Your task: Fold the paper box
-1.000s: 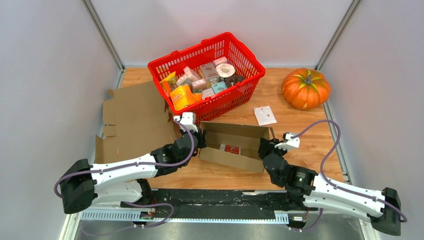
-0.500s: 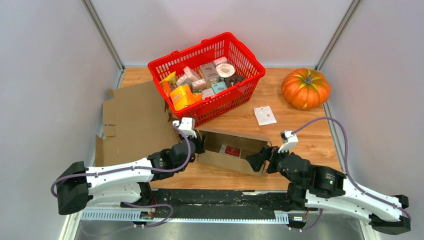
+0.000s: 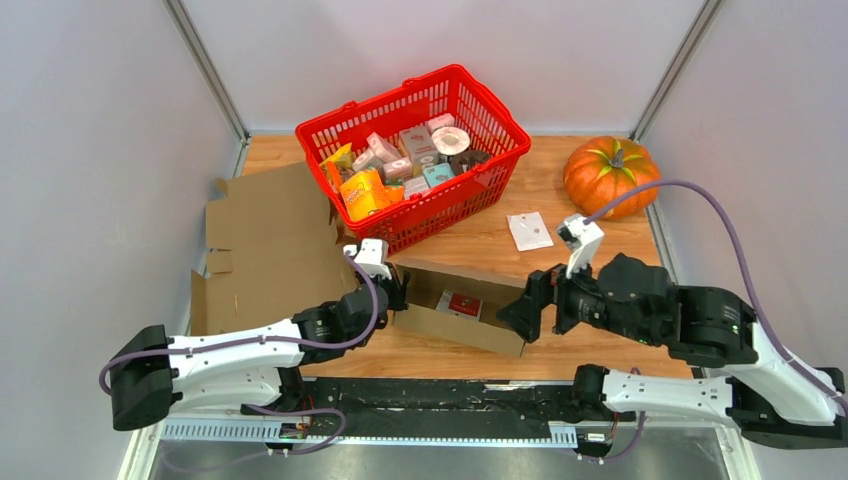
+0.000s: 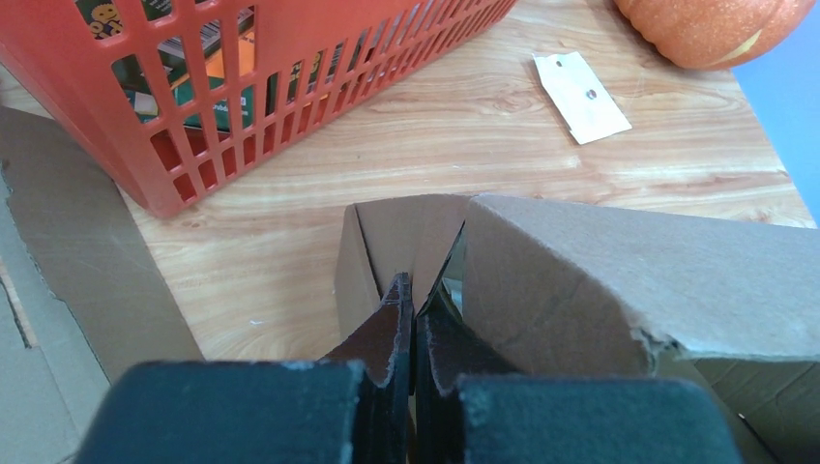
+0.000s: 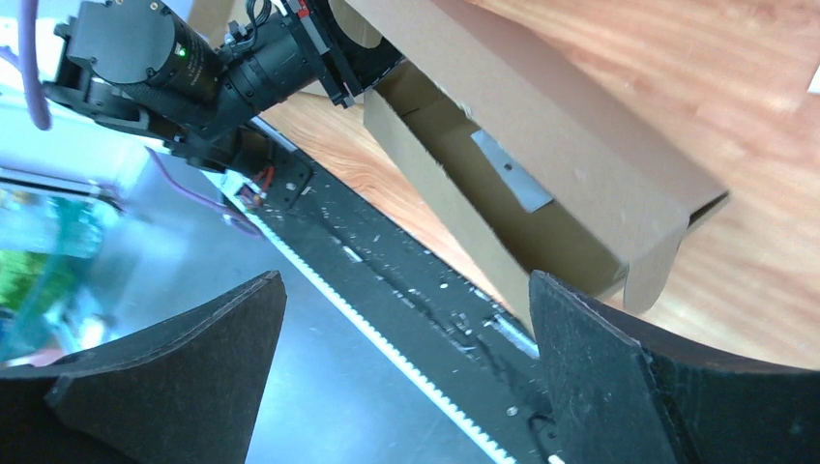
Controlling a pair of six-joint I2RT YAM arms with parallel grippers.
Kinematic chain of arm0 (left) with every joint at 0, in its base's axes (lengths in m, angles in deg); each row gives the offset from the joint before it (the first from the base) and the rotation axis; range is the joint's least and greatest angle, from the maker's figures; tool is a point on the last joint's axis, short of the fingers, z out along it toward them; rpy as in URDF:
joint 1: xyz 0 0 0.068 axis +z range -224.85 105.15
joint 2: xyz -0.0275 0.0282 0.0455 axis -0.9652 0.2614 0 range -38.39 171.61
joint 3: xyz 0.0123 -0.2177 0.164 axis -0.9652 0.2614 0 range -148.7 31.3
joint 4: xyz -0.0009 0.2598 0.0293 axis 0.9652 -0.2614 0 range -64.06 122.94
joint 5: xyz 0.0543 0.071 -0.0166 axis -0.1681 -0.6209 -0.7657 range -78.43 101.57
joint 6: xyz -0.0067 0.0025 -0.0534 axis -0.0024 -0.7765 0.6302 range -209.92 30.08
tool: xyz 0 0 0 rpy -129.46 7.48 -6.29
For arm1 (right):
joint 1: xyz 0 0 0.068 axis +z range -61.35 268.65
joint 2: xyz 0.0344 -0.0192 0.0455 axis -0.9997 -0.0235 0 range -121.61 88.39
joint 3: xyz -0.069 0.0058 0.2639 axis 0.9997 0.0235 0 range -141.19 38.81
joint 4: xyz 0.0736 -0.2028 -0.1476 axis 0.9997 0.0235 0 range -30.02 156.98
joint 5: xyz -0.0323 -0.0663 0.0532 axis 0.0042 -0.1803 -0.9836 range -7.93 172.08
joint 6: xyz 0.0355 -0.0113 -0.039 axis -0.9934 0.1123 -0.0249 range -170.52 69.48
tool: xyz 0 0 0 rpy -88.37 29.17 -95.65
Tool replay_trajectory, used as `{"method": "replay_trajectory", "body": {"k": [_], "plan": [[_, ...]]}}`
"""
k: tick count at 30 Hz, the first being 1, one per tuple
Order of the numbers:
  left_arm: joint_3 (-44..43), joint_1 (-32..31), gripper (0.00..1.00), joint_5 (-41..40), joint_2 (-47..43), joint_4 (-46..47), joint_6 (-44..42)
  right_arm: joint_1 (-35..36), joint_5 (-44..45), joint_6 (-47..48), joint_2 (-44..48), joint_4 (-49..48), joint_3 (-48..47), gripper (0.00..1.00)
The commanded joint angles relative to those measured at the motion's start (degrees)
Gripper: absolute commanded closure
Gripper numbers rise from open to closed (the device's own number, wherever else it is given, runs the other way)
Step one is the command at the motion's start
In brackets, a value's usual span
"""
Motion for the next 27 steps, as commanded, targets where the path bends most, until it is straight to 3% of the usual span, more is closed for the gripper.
{"method": "replay_trajectory", "body": {"k": [1,4,6,13,16,19,21,23,27], "plan": [[1.5,-0.5,1.00,1.7,1.6,-4.8,1.1,0.1,2.2,15.6,-4.7,-2.5,-1.9,0.00],[1.9,-0.7,1.00,2.5,1.4,-3.9,0.8,-2.5,4.8,15.6,-9.8,-7.5,-0.6,0.00],[2.3,-0.8,1.00,2.8,1.1,-3.8,0.7,-4.7,0.5,13.7,-12.7,-10.6,0.7,0.01],[5.9,-1.0,0.99,4.1,-3.3,-3.6,1.6,-5.6,-2.9,10.8,-11.9,-26.3,12.7,0.06],[7.1,-1.0,0.93,6.0,-6.1,-4.0,1.9,-5.6,-6.9,7.5,-11.2,-31.8,18.4,0.10],[8.7,-1.0,0.74,9.4,-11.1,-5.6,2.8,-5.7,-11.1,2.5,-9.5,-38.8,26.2,0.14],[9.3,-1.0,0.53,11.5,-15.2,-11.7,5.0,-5.6,-12.0,1.0,-8.5,-41.1,29.1,0.15],[8.6,-1.0,0.40,13.6,-21.3,-22.1,8.2,-5.6,-11.0,0.4,-8.1,-42.9,32.3,0.16],[4.2,-1.0,0.39,19.5,-34.1,-39.5,15.6,-5.6,-13.9,0.0,-7.7,-47.2,36.1,0.16]]}}
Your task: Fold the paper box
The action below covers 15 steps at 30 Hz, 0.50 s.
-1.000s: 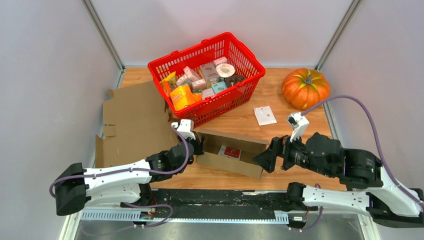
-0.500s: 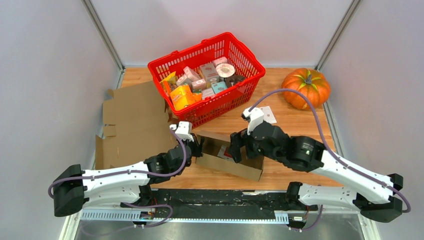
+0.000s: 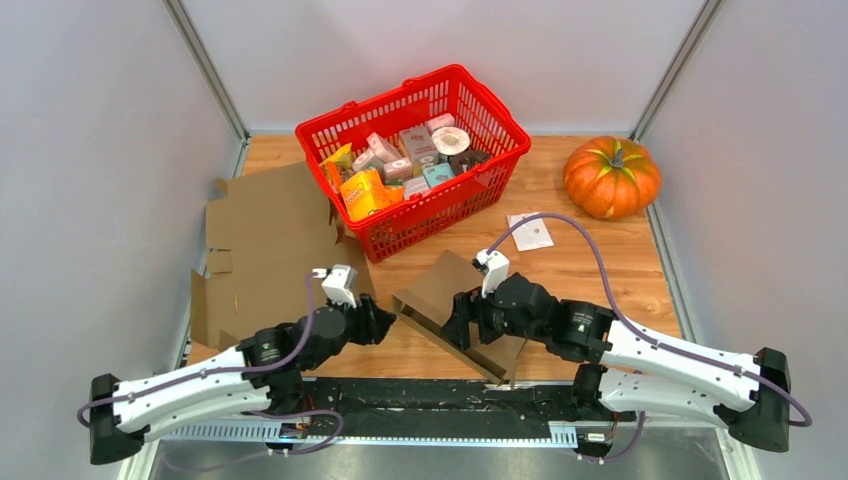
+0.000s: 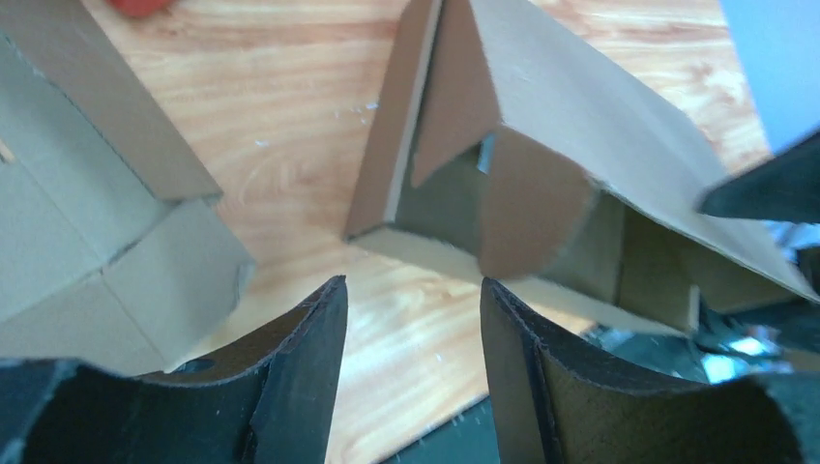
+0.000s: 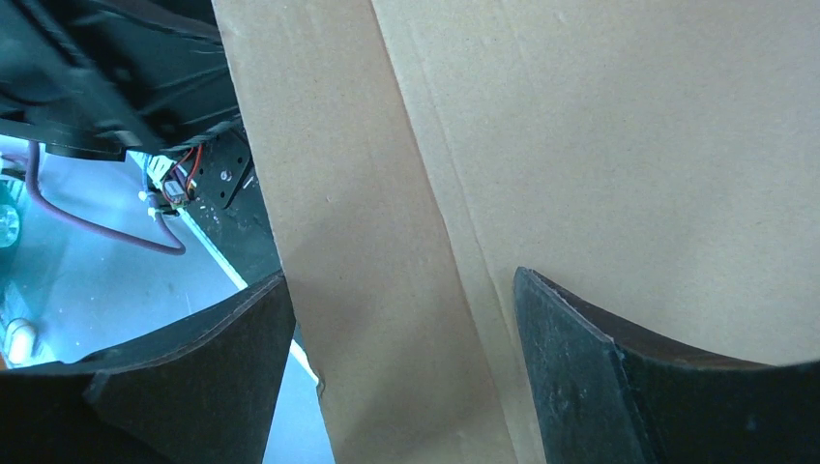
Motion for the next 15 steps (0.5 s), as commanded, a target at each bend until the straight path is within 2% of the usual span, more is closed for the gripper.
{"method": "replay_trajectory", "body": {"k": [1,4,6,8,11,12,14,15], "plan": [[-6.8,-0.4,0.39,9.4,-11.9,-24.2,9.0,-0.2,-3.0,-2.8,0.8,-9.7,3.1,0.16],[-11.1,-0.4,0.42,9.5,-19.0,-33.3,11.1,-0.2,-3.8,-3.0,-0.1,-11.4,4.9,0.15],[-13.1,-0.4,0.43,9.6,-21.3,-34.3,9.2,-0.1,-4.4,-3.5,-1.1,-12.5,6.6,0.14],[-15.8,-0.4,0.44,10.3,-20.2,-31.2,6.9,-0.1,-6.7,-4.1,-1.7,-13.5,7.3,0.13],[-19.6,-0.4,0.47,11.3,-11.7,-24.3,2.3,-0.2,-7.2,-4.8,-2.0,-12.8,8.6,0.12],[-20.6,-0.4,0.48,11.5,-5.7,-22.8,0.3,-0.2,-7.3,-5.0,-1.7,-12.6,9.0,0.12],[-23.8,-0.2,0.51,12.9,0.9,-17.0,-2.0,-0.2,-6.5,-6.2,-1.3,-10.3,9.6,0.12],[-24.6,0.1,0.53,14.9,7.8,-14.8,-4.1,-0.2,-5.7,-6.6,-1.0,-9.2,9.5,0.12]]}}
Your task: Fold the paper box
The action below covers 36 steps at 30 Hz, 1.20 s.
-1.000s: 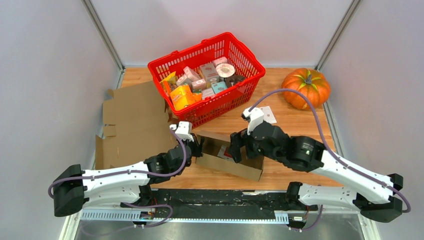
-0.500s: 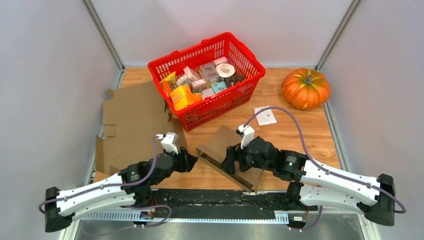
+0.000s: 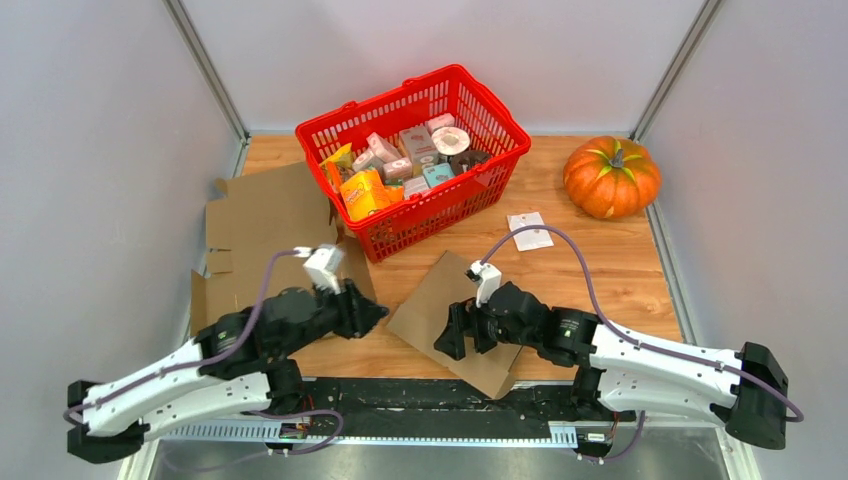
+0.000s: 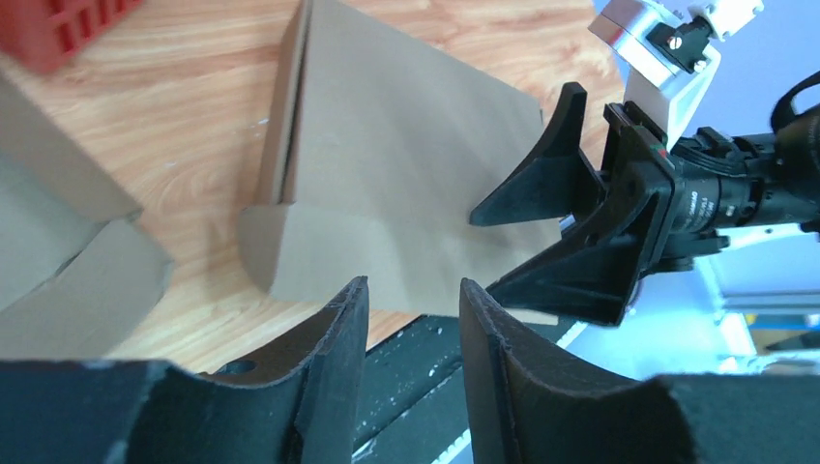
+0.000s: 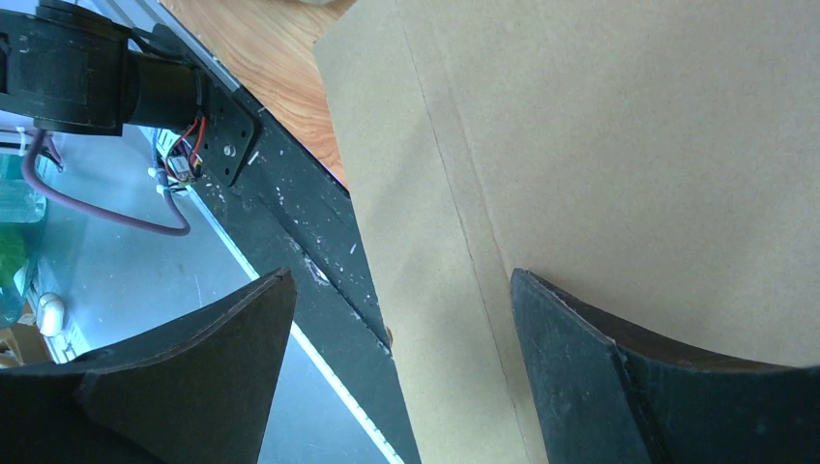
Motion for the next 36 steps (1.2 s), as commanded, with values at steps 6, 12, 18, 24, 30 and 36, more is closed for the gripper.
{"method": "replay_trajectory", "body": {"k": [6,12,18,24,30,36], "plan": [[-7.0,4.1,0.75,12.6,38.6,19.7,-7.9,-0.1,8.9,-9.8,5.0,13.9,0.9,0.48],[-0.9,4.1,0.78,9.9,44.2,26.6,-5.3,-0.2,19.8,-12.2,9.9,30.9,0.7,0.60],[2.3,4.1,0.79,9.4,44.2,27.8,-5.1,-0.2,20.7,-18.6,13.7,33.9,3.4,0.60],[2.4,4.2,0.75,6.4,35.6,23.9,-6.5,-0.2,20.5,-24.5,13.2,35.6,5.9,0.60],[0.2,8.1,0.52,4.2,30.1,16.3,-12.0,-0.2,21.4,-22.7,16.7,38.0,2.0,0.52],[1.2,15.2,0.46,11.0,34.0,17.5,-15.4,-6.0,23.3,-23.1,22.0,42.1,1.0,0.44]]}}
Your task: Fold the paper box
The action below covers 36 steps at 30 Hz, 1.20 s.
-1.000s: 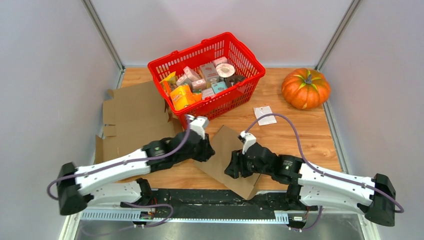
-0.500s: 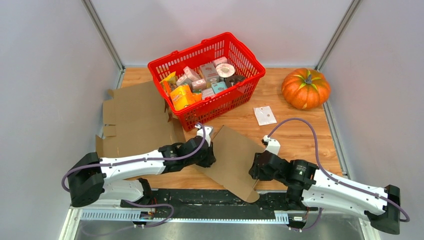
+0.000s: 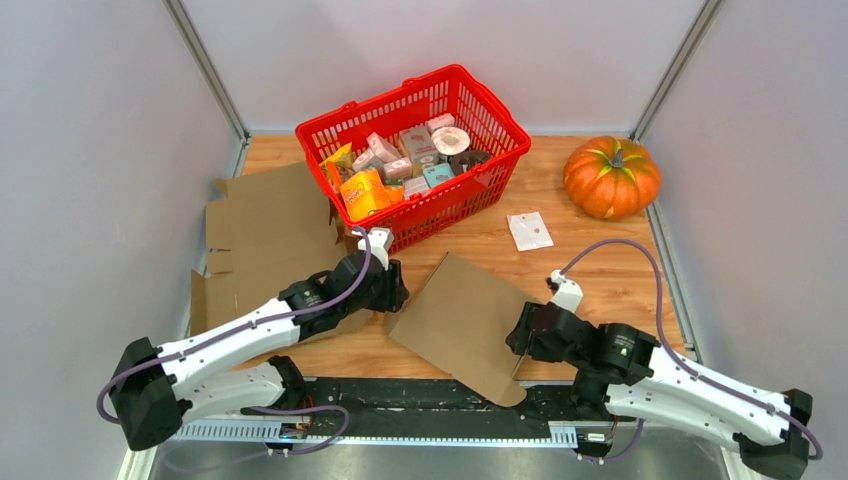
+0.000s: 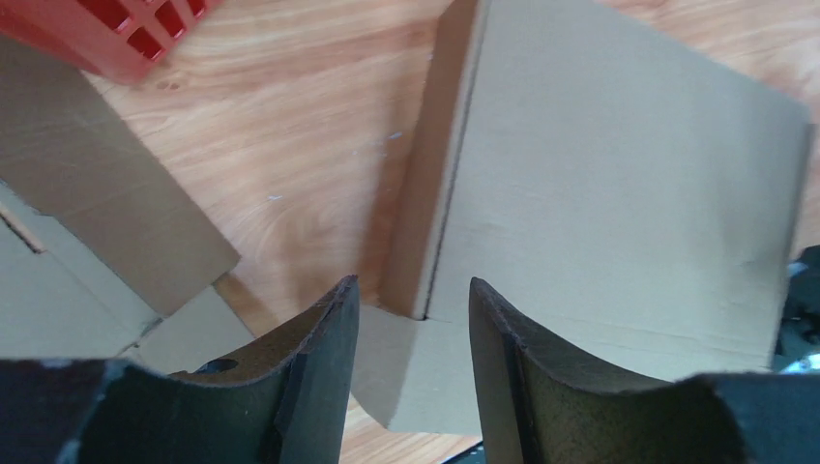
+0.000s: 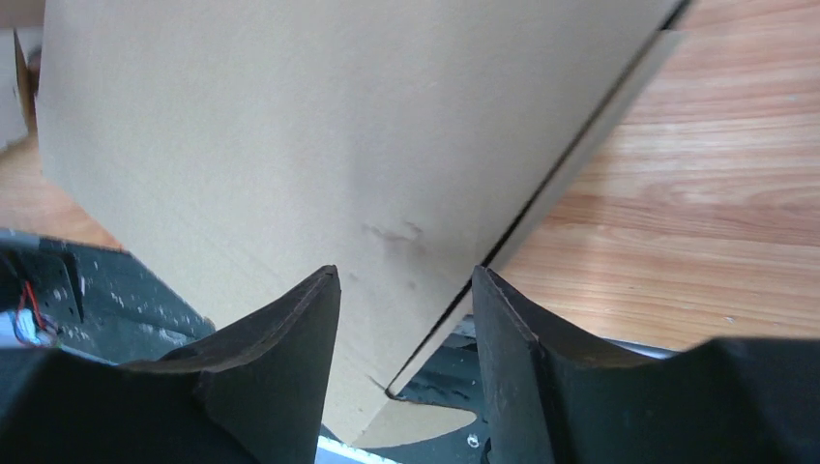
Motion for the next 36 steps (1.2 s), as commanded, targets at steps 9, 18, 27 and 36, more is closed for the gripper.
{"method": "replay_trajectory", "body": {"k": [9,18,27,36], "plan": [[0.8,1.4,0.46,6.9,8.2,5.4,-3.4,-17.6,-8.0,3.7,1.9,-6.3,5.8,0.52],[7.1,1.5,0.55,6.0,7.3,9.2,-0.7,-21.0,-8.9,2.9,3.9,-13.7,11.6,0.70],[10.7,4.8,0.34,5.9,-8.9,5.8,1.2,-30.3,-13.1,4.6,3.5,-15.8,15.2,0.86],[13.7,12.9,0.29,15.4,-9.6,10.8,4.3,-37.4,-18.4,4.0,9.6,-11.8,19.4,0.87]]}}
